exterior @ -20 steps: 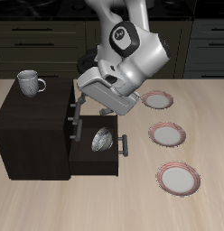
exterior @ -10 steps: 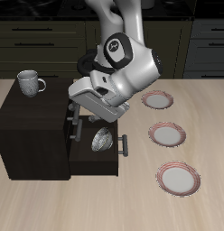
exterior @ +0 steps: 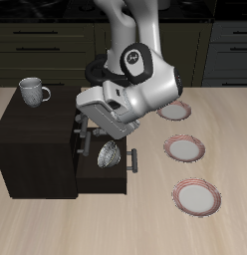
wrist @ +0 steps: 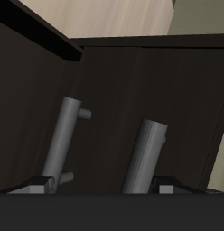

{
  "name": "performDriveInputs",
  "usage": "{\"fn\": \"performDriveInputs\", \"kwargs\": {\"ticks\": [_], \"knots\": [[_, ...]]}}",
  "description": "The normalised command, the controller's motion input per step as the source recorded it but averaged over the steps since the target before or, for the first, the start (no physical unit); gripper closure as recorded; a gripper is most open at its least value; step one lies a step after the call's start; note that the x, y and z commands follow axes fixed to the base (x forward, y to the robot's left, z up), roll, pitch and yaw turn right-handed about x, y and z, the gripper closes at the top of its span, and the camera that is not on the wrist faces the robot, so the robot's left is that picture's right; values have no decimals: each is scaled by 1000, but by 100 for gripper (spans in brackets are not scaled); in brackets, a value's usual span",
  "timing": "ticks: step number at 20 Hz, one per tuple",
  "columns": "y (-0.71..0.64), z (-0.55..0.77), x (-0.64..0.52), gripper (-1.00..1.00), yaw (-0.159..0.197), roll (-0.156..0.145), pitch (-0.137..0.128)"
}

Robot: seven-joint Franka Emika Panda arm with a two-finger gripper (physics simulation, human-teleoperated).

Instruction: Open the top drawer

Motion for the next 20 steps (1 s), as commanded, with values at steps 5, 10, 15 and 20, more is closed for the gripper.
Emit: {"fn": "performDriveInputs", "kwargs": {"ticks": [5, 10, 15, 20], "knots": [[-376, 4, -97, 100, -29, -61, 17], [-197, 63, -42, 100, -25, -22, 5], [14, -2, 48, 100, -17, 7, 7], [335, 91, 117, 100, -19, 48, -20]]}}
